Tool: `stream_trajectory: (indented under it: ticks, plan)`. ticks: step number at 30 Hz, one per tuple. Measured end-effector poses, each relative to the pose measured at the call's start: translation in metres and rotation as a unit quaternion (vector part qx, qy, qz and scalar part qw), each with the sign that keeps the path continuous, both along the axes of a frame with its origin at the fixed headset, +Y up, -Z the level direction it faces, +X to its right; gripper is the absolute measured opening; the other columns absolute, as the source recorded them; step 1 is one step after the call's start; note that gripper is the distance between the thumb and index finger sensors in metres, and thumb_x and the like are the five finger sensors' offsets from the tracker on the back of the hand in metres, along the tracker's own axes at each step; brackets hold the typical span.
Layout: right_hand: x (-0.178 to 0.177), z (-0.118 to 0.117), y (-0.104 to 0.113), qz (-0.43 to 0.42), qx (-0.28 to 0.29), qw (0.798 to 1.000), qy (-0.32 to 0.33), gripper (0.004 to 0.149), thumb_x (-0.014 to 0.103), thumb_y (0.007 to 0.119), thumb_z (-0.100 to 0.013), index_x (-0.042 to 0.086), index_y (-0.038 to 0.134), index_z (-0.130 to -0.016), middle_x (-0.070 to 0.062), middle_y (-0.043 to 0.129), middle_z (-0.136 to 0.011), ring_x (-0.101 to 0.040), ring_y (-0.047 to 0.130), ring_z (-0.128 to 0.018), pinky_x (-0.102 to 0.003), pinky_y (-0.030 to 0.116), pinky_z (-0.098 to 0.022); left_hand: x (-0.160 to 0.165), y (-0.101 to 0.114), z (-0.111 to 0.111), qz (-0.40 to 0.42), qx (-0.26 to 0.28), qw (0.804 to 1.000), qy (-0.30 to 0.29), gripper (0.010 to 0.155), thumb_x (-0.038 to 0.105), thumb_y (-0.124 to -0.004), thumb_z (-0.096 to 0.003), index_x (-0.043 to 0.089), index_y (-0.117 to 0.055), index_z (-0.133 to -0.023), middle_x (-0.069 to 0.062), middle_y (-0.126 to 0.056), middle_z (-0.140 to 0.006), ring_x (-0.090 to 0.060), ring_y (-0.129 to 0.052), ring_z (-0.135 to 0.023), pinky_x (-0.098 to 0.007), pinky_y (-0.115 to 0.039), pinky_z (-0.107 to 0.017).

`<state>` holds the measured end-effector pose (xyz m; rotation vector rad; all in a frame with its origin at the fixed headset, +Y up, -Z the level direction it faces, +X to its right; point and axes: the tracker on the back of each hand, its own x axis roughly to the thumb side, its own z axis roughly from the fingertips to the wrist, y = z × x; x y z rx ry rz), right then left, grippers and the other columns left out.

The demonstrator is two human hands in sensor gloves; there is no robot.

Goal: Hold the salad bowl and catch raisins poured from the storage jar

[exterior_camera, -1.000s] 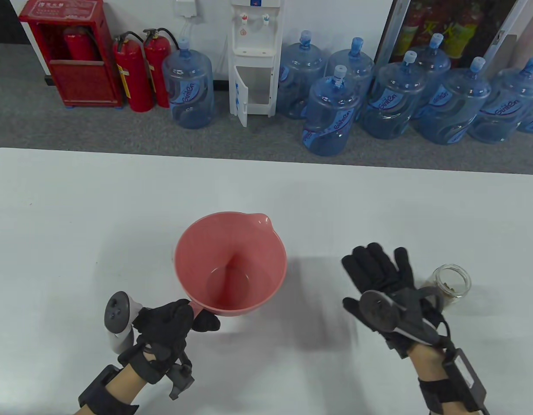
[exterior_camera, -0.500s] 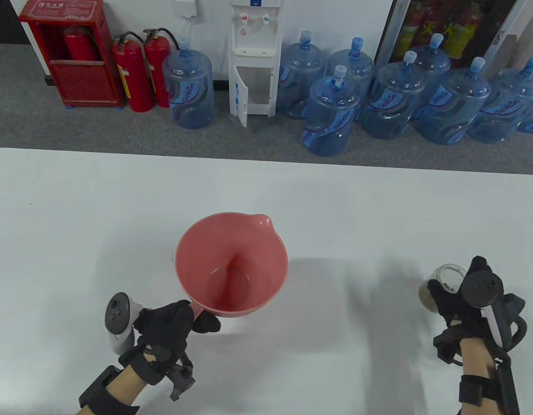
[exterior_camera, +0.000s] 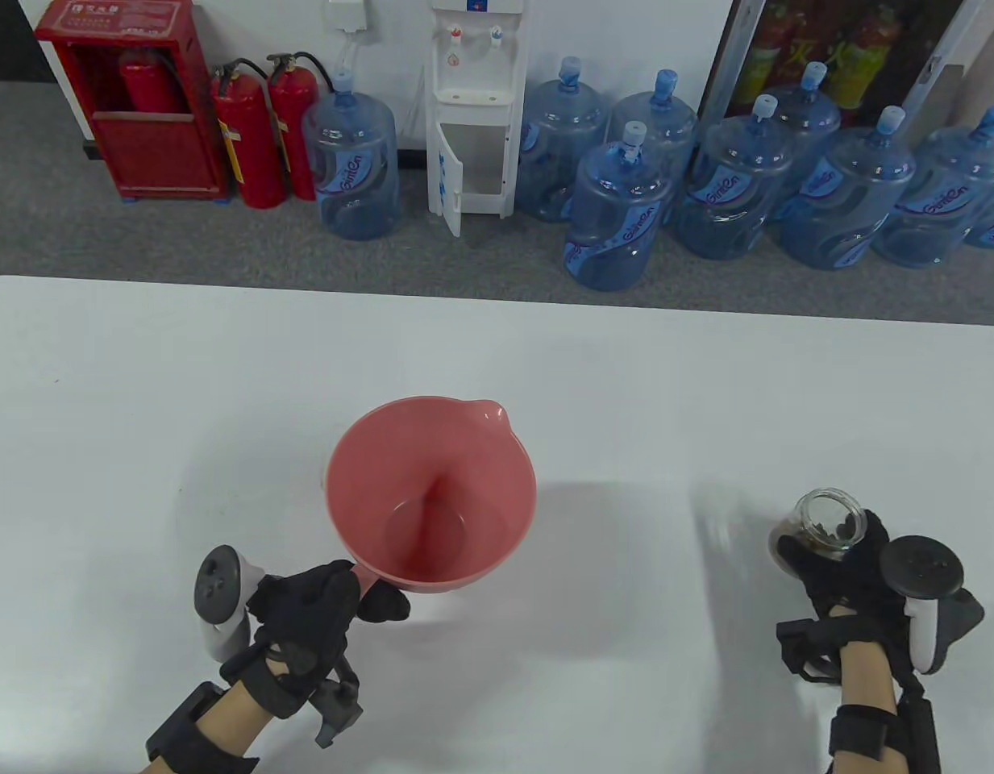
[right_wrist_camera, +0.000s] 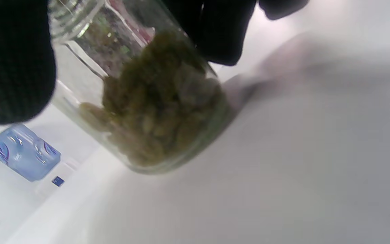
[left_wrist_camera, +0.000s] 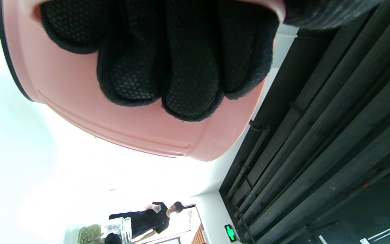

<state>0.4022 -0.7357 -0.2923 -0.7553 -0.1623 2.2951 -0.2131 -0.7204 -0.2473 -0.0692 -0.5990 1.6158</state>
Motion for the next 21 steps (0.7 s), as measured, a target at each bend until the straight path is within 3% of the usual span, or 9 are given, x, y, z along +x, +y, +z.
stream_trajectory:
  ticks: [5, 10, 14, 21]
  plan:
    - [-0.013, 0.002, 0.019, 0.048, 0.063, 0.997, 0.010, 0.107, 0.070, 0.096, -0.020, 0.029, 0.037, -0.099, -0.001, 0.059, -0.103, -0.026, 0.072, -0.099, -0.056, 0.044, -0.078, 0.001, 0.000, 0.000, 0.003, 0.001, 1.000, -0.008, 0.043, 0.052, -0.064, -0.0415, 0.024, -0.095, -0.055, 0.001, -0.102, -0.060, -0.035, -0.101, -0.055, -0.054, -0.074, -0.056]
    - [-0.040, 0.005, 0.055, 0.033, 0.182, 0.981, 0.057, 0.104, 0.074, 0.092, -0.021, 0.037, 0.037, -0.101, 0.001, 0.056, -0.103, -0.026, 0.074, -0.098, -0.055, 0.049, -0.079, 0.003, 0.001, 0.001, 0.005, 0.005, 1.000, -0.017, 0.043, 0.052, -0.065, -0.0413, 0.024, -0.095, -0.054, 0.001, -0.103, -0.059, -0.035, -0.101, -0.054, -0.054, -0.074, -0.055]
    - [-0.084, 0.012, 0.093, 0.050, 0.263, 0.955, 0.127, 0.103, 0.076, 0.090, -0.021, 0.040, 0.037, -0.101, 0.001, 0.054, -0.104, -0.026, 0.079, -0.095, -0.054, 0.061, -0.076, 0.005, 0.000, 0.002, 0.014, 0.003, 0.999, -0.031, 0.043, 0.052, -0.065, -0.0412, 0.024, -0.096, -0.053, 0.001, -0.103, -0.058, -0.035, -0.101, -0.053, -0.054, -0.075, -0.055]
    - [-0.163, 0.024, 0.139, 0.164, 0.307, 0.905, 0.245, 0.103, 0.076, 0.090, -0.021, 0.040, 0.037, -0.102, 0.002, 0.055, -0.104, -0.024, 0.080, -0.093, -0.052, 0.065, -0.073, 0.009, 0.000, 0.004, 0.018, -0.001, 0.999, -0.043, 0.043, 0.052, -0.065, -0.0411, 0.024, -0.096, -0.052, 0.001, -0.104, -0.056, -0.035, -0.102, -0.051, -0.055, -0.075, -0.053]
